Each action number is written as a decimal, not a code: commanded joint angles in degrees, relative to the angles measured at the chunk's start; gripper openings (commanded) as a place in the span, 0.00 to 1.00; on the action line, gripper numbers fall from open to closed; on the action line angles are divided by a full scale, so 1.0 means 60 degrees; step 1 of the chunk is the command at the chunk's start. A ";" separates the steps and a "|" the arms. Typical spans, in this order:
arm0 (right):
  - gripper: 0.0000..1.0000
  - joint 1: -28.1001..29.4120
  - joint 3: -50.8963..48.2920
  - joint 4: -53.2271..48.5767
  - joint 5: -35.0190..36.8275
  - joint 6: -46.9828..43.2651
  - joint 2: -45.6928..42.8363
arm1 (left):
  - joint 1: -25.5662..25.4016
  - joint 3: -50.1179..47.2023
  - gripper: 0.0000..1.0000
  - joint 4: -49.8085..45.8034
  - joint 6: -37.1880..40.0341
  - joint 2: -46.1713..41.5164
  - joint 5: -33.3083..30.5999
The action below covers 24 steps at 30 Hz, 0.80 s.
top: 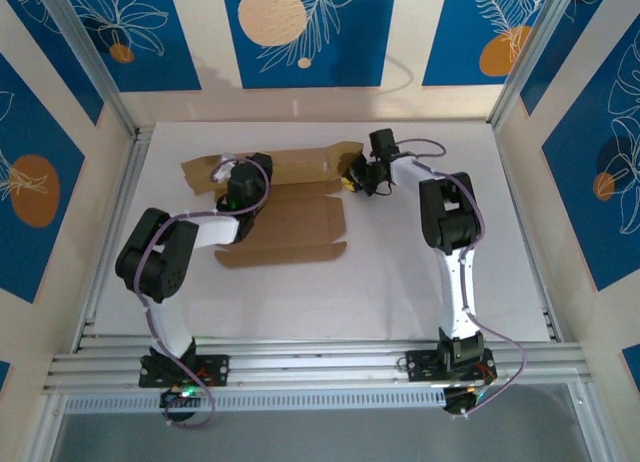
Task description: Fold the paper box
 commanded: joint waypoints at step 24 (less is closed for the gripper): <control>0.14 0.0565 -0.1205 0.2683 -0.2559 0.1860 -0.0008 | -0.0290 -0.0148 0.00 -0.0961 -0.0225 0.0006 -0.0179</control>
